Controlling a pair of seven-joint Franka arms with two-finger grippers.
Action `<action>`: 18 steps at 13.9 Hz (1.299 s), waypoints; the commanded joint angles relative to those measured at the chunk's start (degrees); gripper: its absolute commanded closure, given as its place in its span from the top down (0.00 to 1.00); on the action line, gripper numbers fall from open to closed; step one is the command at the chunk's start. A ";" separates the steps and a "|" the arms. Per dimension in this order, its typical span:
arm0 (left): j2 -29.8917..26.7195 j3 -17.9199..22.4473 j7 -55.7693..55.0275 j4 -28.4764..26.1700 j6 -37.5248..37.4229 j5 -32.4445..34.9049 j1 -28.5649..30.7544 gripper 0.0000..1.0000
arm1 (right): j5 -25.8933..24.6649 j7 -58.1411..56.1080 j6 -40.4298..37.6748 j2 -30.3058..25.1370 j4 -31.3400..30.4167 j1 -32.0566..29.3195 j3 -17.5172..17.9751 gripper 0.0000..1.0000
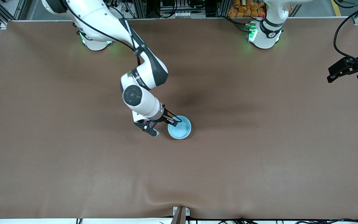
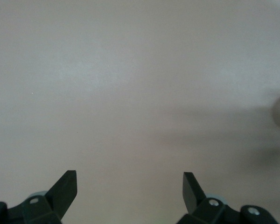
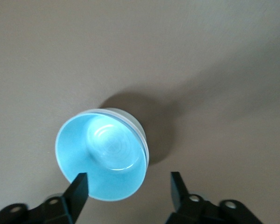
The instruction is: Stack pink and blue bowls on white bowl
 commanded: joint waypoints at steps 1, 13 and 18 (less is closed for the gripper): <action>-0.25 -0.66 -0.12 0.19 -0.34 -0.87 0.30 1.00 | 0.54 -5.71 -8.40 -6.89 -1.46 -5.24 -0.39 1.00; 0.37 -0.93 -0.29 0.28 -0.43 -2.10 0.30 1.00 | -10.43 -23.37 -18.86 -34.14 -21.77 -26.07 0.91 1.00; 0.28 -0.93 -0.56 0.46 -0.60 -2.27 0.30 1.00 | -16.51 -41.89 -25.28 -37.85 -18.53 -34.86 2.77 1.00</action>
